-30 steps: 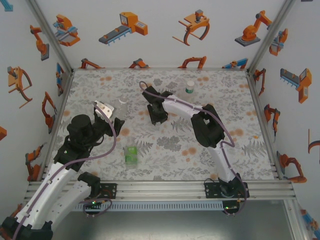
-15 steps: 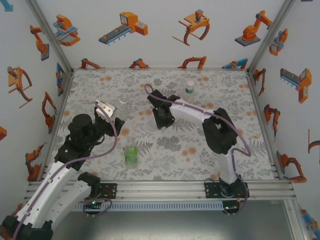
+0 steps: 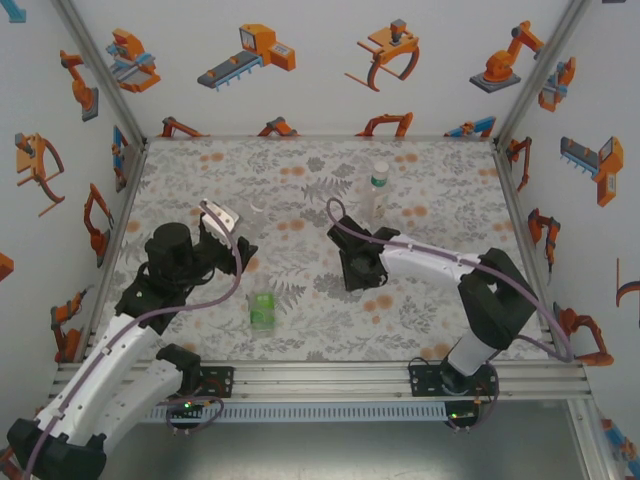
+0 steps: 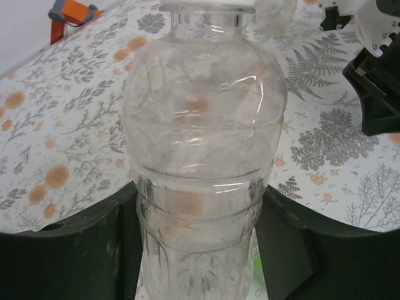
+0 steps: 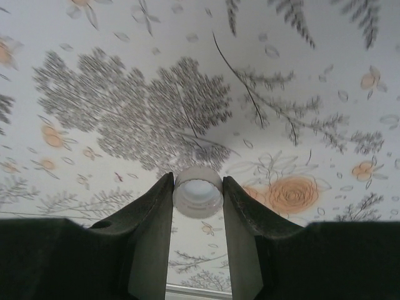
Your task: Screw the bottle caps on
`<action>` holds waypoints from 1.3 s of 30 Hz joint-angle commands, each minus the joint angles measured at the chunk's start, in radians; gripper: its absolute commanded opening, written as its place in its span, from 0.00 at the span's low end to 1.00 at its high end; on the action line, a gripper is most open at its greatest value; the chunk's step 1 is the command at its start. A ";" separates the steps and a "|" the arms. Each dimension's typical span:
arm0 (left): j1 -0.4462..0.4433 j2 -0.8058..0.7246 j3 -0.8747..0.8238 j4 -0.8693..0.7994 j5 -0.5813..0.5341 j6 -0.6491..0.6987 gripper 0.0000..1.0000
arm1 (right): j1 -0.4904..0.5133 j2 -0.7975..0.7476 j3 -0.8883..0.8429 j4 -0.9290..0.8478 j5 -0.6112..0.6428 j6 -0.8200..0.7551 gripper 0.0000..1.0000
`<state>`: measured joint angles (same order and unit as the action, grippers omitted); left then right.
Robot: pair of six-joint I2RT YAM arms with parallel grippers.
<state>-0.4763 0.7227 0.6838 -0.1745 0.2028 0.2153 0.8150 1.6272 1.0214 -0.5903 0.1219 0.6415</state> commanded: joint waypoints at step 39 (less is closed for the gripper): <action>-0.039 0.109 0.029 0.085 0.078 0.178 0.00 | 0.062 -0.071 -0.077 0.029 -0.021 0.133 0.44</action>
<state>-0.5110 0.8459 0.7109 -0.1116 0.2768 0.4042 0.8703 1.5490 0.9569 -0.5667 0.1120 0.7479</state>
